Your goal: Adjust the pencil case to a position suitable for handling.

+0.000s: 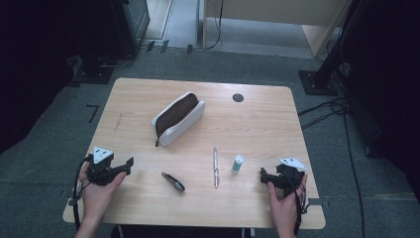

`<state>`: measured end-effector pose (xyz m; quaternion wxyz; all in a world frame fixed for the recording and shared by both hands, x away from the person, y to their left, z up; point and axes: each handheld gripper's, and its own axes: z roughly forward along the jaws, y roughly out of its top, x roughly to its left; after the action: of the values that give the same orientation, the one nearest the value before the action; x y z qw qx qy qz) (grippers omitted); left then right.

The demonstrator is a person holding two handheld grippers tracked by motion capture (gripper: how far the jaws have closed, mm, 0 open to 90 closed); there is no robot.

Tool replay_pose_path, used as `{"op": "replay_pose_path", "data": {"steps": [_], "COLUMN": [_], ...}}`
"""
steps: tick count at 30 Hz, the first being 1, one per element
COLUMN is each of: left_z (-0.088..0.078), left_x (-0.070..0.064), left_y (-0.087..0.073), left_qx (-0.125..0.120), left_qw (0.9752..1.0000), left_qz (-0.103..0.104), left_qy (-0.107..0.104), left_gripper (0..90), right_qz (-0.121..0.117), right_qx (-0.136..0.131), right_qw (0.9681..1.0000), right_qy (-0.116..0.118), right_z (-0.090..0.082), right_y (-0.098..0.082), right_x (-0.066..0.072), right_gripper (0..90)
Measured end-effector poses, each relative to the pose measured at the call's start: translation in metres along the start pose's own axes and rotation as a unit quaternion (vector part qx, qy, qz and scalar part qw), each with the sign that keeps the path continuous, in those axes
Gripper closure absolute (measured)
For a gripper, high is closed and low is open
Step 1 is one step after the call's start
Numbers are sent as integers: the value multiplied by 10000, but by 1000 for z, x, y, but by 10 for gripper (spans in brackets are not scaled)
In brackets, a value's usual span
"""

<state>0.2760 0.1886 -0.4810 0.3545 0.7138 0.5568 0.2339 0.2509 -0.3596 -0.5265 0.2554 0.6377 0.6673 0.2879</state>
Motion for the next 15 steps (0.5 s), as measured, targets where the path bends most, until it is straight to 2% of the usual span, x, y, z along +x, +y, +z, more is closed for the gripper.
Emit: {"op": "replay_pose_path", "data": {"steps": [2, 3, 7, 8, 10, 12, 15], "left_z": [3, 7, 12, 16, 18, 23, 32], "left_x": [-1, -1, -3, -6, -7, -12, -18], "left_y": [6, 13, 23, 30, 33, 42, 51], "left_qx": [-47, -88, -136, -155, -186, -225, -273], "left_qw": [9999, 9996, 9994, 9989, 9987, 9976, 9968], "left_qz": [-16, -58, -35, 22, 12, 43, 79], "left_qy": [-125, -253, -326, -437, -473, -647, -745], "left_gripper": [306, 332, 409, 428, 447, 462, 473], "right_qz": [-1, -2, -1, 0, -1, -1, -3], "right_qx": [-1, -2, -1, 0, 0, 0, -1], "right_qw": [10000, 10000, 10000, 10000, 10000, 10000, 10000], "right_qy": [0, -1, -1, 0, -1, -1, -1], "right_z": [0, 0, 0, 0, 0, 0, 0], "right_y": [0, 0, 0, 0, 0, 0, 0], "right_x": [0, 0, 0, 0, 0, 0, 0], "right_gripper": [0, 0, 0, 0, 0, 0, 0]}}
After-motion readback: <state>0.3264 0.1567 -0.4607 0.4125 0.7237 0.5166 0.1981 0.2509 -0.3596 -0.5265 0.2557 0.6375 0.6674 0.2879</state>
